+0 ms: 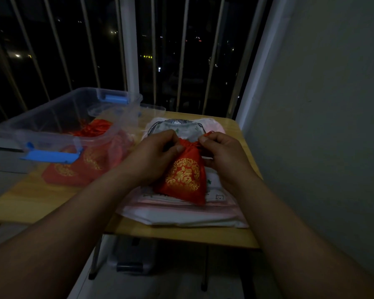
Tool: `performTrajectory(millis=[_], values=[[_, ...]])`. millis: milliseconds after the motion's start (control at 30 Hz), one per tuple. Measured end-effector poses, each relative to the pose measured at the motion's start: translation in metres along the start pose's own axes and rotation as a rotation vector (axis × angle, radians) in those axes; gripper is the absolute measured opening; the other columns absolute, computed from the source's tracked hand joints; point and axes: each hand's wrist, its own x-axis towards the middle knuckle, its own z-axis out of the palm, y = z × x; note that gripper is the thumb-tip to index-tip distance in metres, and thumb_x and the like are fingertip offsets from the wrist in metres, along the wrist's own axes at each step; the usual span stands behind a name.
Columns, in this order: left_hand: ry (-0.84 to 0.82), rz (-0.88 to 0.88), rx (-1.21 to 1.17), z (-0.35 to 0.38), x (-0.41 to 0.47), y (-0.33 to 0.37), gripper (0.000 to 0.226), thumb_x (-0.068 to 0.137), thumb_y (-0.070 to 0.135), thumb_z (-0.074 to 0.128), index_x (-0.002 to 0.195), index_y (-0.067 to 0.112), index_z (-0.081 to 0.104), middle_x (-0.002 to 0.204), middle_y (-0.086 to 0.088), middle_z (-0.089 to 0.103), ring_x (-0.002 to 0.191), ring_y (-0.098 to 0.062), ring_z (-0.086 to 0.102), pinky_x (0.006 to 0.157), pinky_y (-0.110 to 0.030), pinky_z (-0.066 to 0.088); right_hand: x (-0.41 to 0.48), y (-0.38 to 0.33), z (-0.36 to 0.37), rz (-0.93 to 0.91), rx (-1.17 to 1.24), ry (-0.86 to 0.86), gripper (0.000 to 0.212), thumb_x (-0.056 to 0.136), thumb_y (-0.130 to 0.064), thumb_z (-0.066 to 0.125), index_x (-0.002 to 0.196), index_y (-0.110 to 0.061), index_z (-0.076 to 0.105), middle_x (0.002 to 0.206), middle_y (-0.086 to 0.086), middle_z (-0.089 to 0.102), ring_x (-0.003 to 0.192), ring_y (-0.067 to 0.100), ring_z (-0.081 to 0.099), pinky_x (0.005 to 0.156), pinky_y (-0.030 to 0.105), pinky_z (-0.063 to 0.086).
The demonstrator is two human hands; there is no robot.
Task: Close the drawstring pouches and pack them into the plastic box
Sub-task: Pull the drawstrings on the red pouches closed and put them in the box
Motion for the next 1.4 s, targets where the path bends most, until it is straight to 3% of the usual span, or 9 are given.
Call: performTrajectory(millis=[433, 533, 633, 800, 900, 1000, 1167, 1333, 1400], values=[[0.048, -0.115, -0.136, 0.001, -0.003, 0.010, 0.025, 0.103, 0.043, 0.055, 0.097, 0.021, 0.064, 0.090, 0.001, 0.067, 0.081, -0.016, 0.063, 0.074, -0.040, 0.052, 0.002, 0.001, 0.001, 0.006, 0.037, 0.030, 0.015, 0.101, -0.017, 0.063, 0.089, -0.012, 0.070, 0.096, 0.011, 0.075, 0.090, 0.023, 0.072, 0.079, 0.040, 0.059], [-0.050, -0.233, -0.221, -0.002, -0.007, 0.019, 0.033, 0.099, 0.056, 0.054, 0.101, 0.027, 0.067, 0.091, 0.006, 0.071, 0.083, -0.009, 0.068, 0.072, -0.032, 0.052, 0.004, 0.000, 0.000, -0.015, 0.037, 0.043, 0.015, 0.100, -0.017, 0.064, 0.092, -0.008, 0.072, 0.105, 0.018, 0.075, 0.098, 0.030, 0.074, 0.082, 0.042, 0.061], [-0.154, -0.280, -0.357, 0.000, -0.009, 0.021, 0.016, 0.099, 0.041, 0.063, 0.103, 0.029, 0.072, 0.089, 0.010, 0.077, 0.081, -0.005, 0.074, 0.073, -0.027, 0.056, 0.005, -0.001, 0.001, -0.036, 0.081, 0.034, 0.018, 0.099, -0.017, 0.066, 0.099, 0.001, 0.071, 0.110, 0.022, 0.073, 0.103, 0.033, 0.074, 0.080, 0.038, 0.062], [0.017, -0.299, -0.513, -0.001, -0.008, 0.021, 0.010, 0.102, 0.024, 0.062, 0.104, 0.021, 0.072, 0.093, 0.004, 0.078, 0.084, -0.010, 0.075, 0.066, -0.021, 0.059, 0.003, -0.006, 0.004, -0.016, 0.089, 0.006, 0.025, 0.101, -0.029, 0.063, 0.117, -0.011, 0.071, 0.110, 0.008, 0.077, 0.106, 0.025, 0.075, 0.092, 0.046, 0.061], [0.084, -0.329, -0.559, -0.005, -0.008, 0.020, 0.012, 0.103, 0.023, 0.061, 0.109, 0.022, 0.071, 0.100, 0.001, 0.077, 0.092, -0.016, 0.075, 0.078, -0.032, 0.062, -0.004, -0.009, 0.005, 0.044, 0.027, -0.116, 0.032, 0.100, -0.040, 0.063, 0.119, -0.016, 0.072, 0.110, 0.006, 0.078, 0.104, 0.024, 0.075, 0.087, 0.041, 0.061], [0.122, -0.316, -0.591, -0.007, -0.010, 0.019, 0.016, 0.104, 0.021, 0.059, 0.115, 0.025, 0.071, 0.107, -0.001, 0.077, 0.098, -0.018, 0.075, 0.085, -0.037, 0.062, -0.012, -0.011, 0.010, 0.066, -0.081, -0.193, 0.025, 0.097, -0.034, 0.067, 0.114, -0.018, 0.075, 0.106, 0.003, 0.079, 0.099, 0.021, 0.076, 0.091, 0.043, 0.061], [0.193, -0.335, -0.542, -0.009, -0.015, 0.019, 0.012, 0.104, 0.028, 0.058, 0.104, 0.031, 0.070, 0.103, 0.002, 0.076, 0.094, -0.017, 0.074, 0.080, -0.036, 0.062, -0.012, -0.012, 0.020, -0.035, -0.207, -0.126, 0.011, 0.095, -0.014, 0.070, 0.104, -0.011, 0.075, 0.098, 0.008, 0.079, 0.093, 0.026, 0.075, 0.086, 0.041, 0.061], [0.300, -0.447, -0.552, -0.007, -0.018, 0.017, 0.027, 0.105, 0.033, 0.048, 0.107, 0.021, 0.072, 0.096, 0.005, 0.072, 0.086, -0.013, 0.068, 0.076, -0.030, 0.059, -0.008, -0.022, 0.019, -0.089, -0.218, -0.043, 0.007, 0.096, -0.016, 0.070, 0.100, -0.016, 0.075, 0.094, 0.003, 0.079, 0.085, 0.017, 0.076, 0.068, 0.027, 0.058], [0.337, -0.498, -0.599, -0.006, -0.017, 0.015, 0.027, 0.100, 0.030, 0.050, 0.105, 0.016, 0.073, 0.102, -0.004, 0.075, 0.093, -0.024, 0.071, 0.084, -0.040, 0.061, 0.000, -0.034, 0.022, -0.116, -0.178, 0.005, 0.006, 0.095, -0.017, 0.071, 0.093, -0.019, 0.076, 0.094, 0.003, 0.078, 0.085, 0.019, 0.076, 0.068, 0.029, 0.059]])
